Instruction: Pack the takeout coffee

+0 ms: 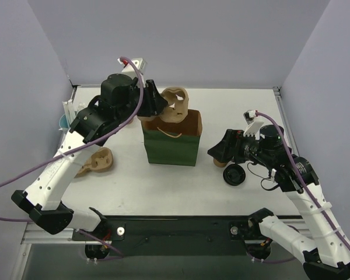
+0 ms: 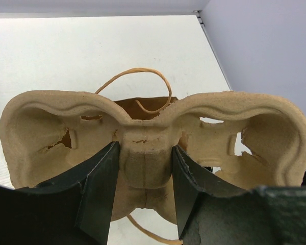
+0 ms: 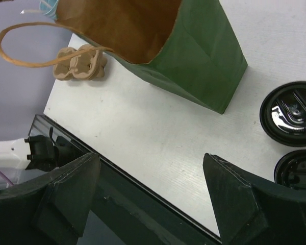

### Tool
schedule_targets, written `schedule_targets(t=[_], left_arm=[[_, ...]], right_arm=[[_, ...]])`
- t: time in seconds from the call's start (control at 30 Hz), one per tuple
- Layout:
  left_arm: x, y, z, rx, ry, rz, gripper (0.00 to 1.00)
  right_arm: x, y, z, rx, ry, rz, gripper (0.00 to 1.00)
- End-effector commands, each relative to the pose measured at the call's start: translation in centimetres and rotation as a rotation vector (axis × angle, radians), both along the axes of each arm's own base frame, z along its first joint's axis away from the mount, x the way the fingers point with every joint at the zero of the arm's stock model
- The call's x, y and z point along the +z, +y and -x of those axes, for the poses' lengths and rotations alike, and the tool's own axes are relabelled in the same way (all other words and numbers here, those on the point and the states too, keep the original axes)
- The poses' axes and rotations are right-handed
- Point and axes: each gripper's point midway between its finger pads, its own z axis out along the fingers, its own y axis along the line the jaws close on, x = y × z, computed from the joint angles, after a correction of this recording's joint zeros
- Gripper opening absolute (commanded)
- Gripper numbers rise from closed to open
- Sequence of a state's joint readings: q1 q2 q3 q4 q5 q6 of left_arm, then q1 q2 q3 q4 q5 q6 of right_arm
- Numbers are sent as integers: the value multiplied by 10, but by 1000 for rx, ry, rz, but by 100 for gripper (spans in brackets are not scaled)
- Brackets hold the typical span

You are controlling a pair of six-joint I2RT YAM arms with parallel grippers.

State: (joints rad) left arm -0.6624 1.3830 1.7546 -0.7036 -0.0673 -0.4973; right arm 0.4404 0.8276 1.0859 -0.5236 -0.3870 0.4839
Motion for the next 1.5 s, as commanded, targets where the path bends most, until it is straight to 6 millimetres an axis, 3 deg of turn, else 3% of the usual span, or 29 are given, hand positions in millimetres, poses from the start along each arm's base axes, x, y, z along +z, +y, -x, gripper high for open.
schedule_targets(t=[0.0, 0.17, 0.43, 0.57, 0.67, 0.77, 1.1, 1.3, 1.47], left_arm=[[38, -5, -3, 30, -67, 133, 49], [27, -6, -7, 53, -43, 143, 49], [8, -10, -9, 38, -12, 108, 49], [4, -13, -13, 31, -13, 85, 49], [-2, -17, -16, 15, 1, 64, 48], [-10, -22, -17, 7, 25, 62, 47], [-27, -50, -7, -87, 132, 70, 45], [-39, -37, -2, -37, 197, -6, 45], [-52, -31, 2, -21, 261, -57, 45]], right_arm=[[36, 14, -4, 147, -205, 3, 84], [71, 20, -7, 169, -326, -37, 83], [96, 27, -13, 223, -529, -43, 83], [100, 35, -20, 282, -652, -25, 81], [109, 45, -12, 370, -768, -40, 82], [105, 52, -16, 402, -835, -7, 82], [105, 73, -30, 449, -878, 71, 81], [113, 64, -16, 384, -865, 45, 79], [121, 40, 5, 313, -832, 40, 79]])
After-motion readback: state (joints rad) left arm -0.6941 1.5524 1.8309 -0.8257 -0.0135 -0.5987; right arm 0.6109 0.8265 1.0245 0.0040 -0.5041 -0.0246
